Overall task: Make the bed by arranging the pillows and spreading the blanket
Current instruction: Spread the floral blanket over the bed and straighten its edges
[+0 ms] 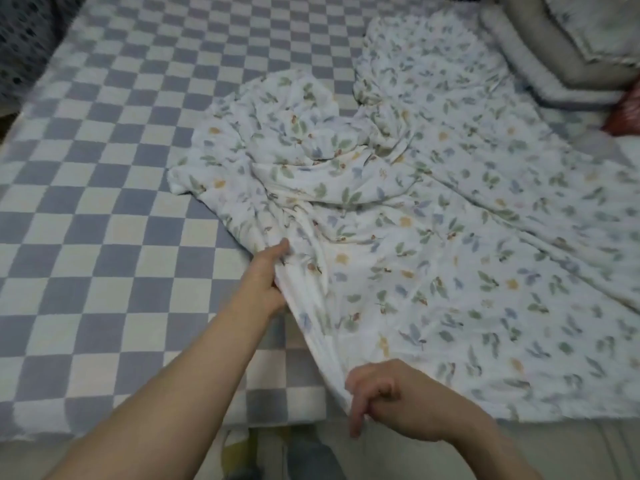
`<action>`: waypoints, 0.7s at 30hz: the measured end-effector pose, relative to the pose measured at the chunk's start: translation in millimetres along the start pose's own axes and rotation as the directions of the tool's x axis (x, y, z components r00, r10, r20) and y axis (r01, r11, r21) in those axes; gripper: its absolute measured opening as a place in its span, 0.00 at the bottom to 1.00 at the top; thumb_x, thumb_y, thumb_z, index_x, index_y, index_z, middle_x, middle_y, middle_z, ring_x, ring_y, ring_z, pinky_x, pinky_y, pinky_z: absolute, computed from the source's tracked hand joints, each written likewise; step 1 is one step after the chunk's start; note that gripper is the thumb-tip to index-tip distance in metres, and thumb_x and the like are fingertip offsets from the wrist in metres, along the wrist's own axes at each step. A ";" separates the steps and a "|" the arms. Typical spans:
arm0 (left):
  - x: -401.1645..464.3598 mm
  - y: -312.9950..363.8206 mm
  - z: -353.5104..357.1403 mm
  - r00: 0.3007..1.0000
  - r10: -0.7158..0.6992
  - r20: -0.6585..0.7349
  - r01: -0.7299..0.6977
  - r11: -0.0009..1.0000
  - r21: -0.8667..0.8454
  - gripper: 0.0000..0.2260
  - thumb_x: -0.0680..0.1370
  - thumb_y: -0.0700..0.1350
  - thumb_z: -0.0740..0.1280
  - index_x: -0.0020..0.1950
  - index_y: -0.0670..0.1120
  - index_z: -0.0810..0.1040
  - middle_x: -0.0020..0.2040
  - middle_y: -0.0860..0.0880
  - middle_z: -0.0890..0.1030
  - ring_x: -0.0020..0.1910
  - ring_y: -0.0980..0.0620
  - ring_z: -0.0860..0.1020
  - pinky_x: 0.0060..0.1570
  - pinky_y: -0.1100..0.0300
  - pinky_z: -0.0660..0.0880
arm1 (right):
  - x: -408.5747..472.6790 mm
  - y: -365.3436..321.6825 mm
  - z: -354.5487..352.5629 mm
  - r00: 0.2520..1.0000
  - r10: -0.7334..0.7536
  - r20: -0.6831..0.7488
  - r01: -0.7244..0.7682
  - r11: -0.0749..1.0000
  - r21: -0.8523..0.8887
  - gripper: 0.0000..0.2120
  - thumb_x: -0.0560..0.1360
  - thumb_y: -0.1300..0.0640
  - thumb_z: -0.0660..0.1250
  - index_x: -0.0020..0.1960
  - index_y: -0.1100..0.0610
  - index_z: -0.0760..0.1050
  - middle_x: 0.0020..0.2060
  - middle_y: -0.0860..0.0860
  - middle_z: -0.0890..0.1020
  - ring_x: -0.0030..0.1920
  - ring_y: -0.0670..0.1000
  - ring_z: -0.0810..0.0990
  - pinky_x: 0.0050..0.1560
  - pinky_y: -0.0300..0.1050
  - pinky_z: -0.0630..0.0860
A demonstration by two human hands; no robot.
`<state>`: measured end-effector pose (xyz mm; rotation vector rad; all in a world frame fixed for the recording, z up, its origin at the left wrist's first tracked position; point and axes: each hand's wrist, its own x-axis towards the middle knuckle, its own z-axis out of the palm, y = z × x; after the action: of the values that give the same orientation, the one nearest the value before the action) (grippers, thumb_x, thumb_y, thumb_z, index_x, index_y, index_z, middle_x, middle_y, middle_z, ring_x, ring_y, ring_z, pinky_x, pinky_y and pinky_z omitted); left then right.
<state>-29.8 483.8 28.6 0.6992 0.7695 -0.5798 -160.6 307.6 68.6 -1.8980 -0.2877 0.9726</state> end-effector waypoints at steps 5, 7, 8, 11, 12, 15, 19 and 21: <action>-23.0 16.3 4.7 0.768 0.639 0.042 -0.509 0.569 0.646 0.12 0.78 0.40 0.62 0.61 0.42 0.75 0.56 0.45 0.77 0.55 0.48 0.75 0.54 0.58 0.72 | -0.3 -4.8 -24.2 0.863 0.163 -0.479 -0.232 0.969 -0.088 0.16 0.76 0.64 0.61 0.42 0.42 0.77 0.44 0.36 0.80 0.48 0.35 0.76 0.58 0.40 0.73; -41.8 6.2 5.2 0.582 0.686 0.436 -0.639 0.054 0.768 0.12 0.77 0.38 0.61 0.61 0.40 0.75 0.56 0.46 0.75 0.57 0.48 0.74 0.53 0.63 0.68 | 18.3 -32.4 -32.7 0.729 0.160 -0.666 -0.040 0.981 0.191 0.08 0.76 0.56 0.65 0.53 0.47 0.77 0.52 0.40 0.79 0.54 0.37 0.76 0.59 0.39 0.72; -51.4 1.9 3.1 0.499 0.606 0.619 -0.669 -0.185 0.720 0.14 0.76 0.37 0.61 0.60 0.40 0.75 0.58 0.45 0.75 0.58 0.47 0.74 0.54 0.61 0.70 | 30.3 -51.2 -35.5 0.716 0.171 -0.677 0.028 0.962 0.273 0.11 0.75 0.52 0.66 0.58 0.50 0.75 0.54 0.41 0.77 0.56 0.40 0.76 0.58 0.40 0.72; -67.8 -5.8 -9.4 0.416 0.276 0.866 -0.620 -0.611 0.492 0.17 0.67 0.36 0.60 0.55 0.40 0.75 0.52 0.39 0.78 0.48 0.42 0.77 0.38 0.54 0.79 | 74.3 -90.3 -34.4 0.811 0.231 -0.537 -0.055 0.945 0.323 0.18 0.73 0.44 0.66 0.58 0.52 0.74 0.50 0.44 0.78 0.53 0.47 0.78 0.49 0.41 0.74; -67.0 -6.0 -16.1 0.377 0.230 0.898 -0.602 -0.676 0.425 0.14 0.67 0.38 0.60 0.51 0.41 0.76 0.47 0.39 0.79 0.44 0.41 0.78 0.34 0.55 0.78 | 85.6 -96.5 -31.7 0.823 0.272 -0.500 -0.102 0.935 0.341 0.17 0.71 0.45 0.68 0.54 0.54 0.76 0.48 0.47 0.80 0.50 0.49 0.79 0.46 0.43 0.75; -86.2 -1.5 -33.1 0.403 0.336 0.851 -0.707 -0.476 0.523 0.11 0.76 0.46 0.60 0.48 0.43 0.80 0.50 0.51 0.82 0.54 0.52 0.77 0.51 0.59 0.74 | 97.7 -102.6 -21.3 0.751 0.267 -0.604 -0.055 0.937 0.346 0.11 0.70 0.59 0.64 0.48 0.66 0.76 0.40 0.55 0.80 0.42 0.54 0.78 0.40 0.45 0.72; -113.6 20.9 -29.6 0.826 0.531 0.188 -0.536 0.638 0.553 0.21 0.81 0.52 0.55 0.35 0.43 0.78 0.33 0.49 0.82 0.39 0.50 0.80 0.44 0.60 0.74 | 79.0 -117.4 9.2 0.763 0.024 -0.646 0.017 0.998 0.057 0.10 0.72 0.65 0.59 0.49 0.58 0.76 0.45 0.50 0.80 0.46 0.49 0.77 0.48 0.44 0.72; -105.0 39.7 -34.2 0.976 0.219 0.000 -0.205 0.914 0.351 0.26 0.78 0.62 0.52 0.42 0.41 0.77 0.39 0.40 0.81 0.42 0.42 0.78 0.49 0.51 0.73 | 61.4 -129.6 29.2 0.854 -0.137 -0.502 0.116 0.991 -0.073 0.11 0.72 0.64 0.59 0.50 0.55 0.76 0.43 0.42 0.77 0.43 0.38 0.74 0.46 0.38 0.70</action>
<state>-78.5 556.7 106.5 1.1123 0.6213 -0.5094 -116.3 428.4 138.5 -2.0649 -0.1159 0.3533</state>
